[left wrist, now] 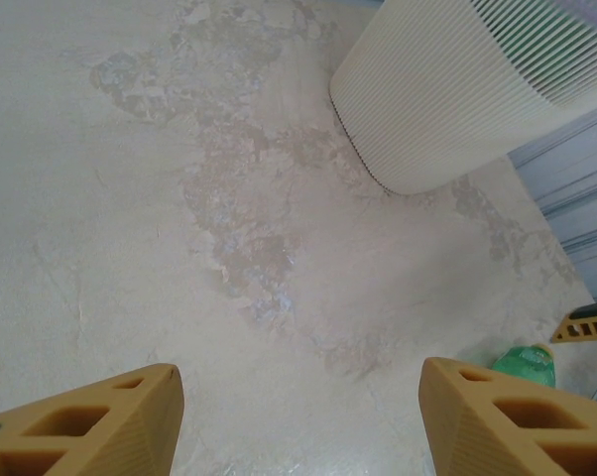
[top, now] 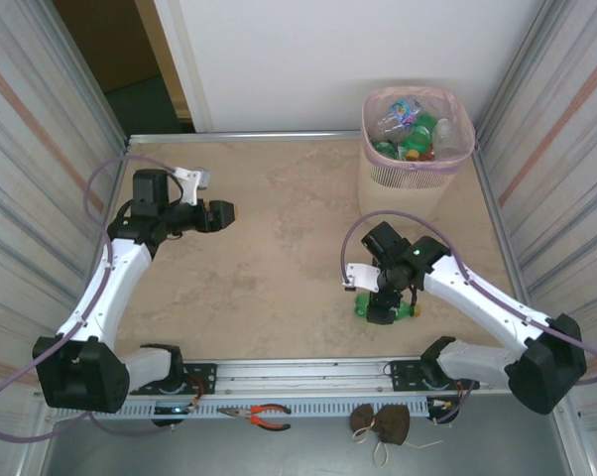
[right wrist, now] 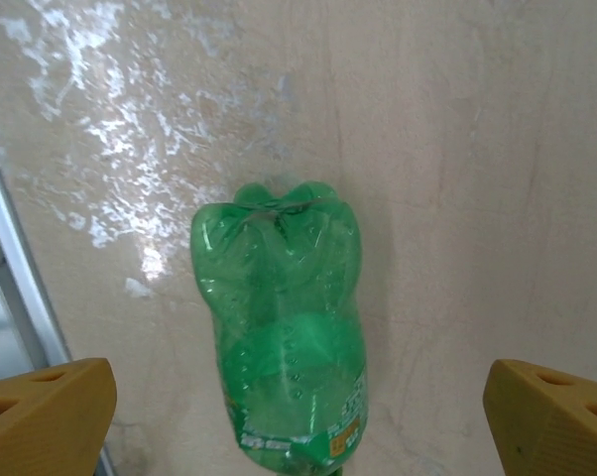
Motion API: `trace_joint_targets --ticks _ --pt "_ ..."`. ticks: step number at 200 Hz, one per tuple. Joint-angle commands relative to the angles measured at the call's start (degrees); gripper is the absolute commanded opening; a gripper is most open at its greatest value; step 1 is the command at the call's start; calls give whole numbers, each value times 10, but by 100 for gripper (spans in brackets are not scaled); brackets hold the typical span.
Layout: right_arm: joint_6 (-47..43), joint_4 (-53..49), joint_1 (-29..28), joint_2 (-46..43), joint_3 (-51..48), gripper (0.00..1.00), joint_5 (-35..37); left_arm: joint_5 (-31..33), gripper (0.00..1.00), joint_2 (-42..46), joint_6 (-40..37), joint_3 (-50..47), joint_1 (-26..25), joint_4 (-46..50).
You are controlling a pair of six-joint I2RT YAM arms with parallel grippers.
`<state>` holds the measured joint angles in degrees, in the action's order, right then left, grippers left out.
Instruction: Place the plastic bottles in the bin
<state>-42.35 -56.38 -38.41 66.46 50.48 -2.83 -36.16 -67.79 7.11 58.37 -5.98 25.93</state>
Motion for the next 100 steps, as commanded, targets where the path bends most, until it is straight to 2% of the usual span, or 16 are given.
trace_joint_targets --ticks 1,62,100 --pt "-34 45 -5 30 -17 96 13 -6 65 19 -20 -8 8 3" --pt "-37 121 -5 123 -49 98 -18 -35 65 17 -6 -14 24 -9" --pt "-39 133 -2 168 -57 93 -17 -45 64 17 1 -18 32 -15"
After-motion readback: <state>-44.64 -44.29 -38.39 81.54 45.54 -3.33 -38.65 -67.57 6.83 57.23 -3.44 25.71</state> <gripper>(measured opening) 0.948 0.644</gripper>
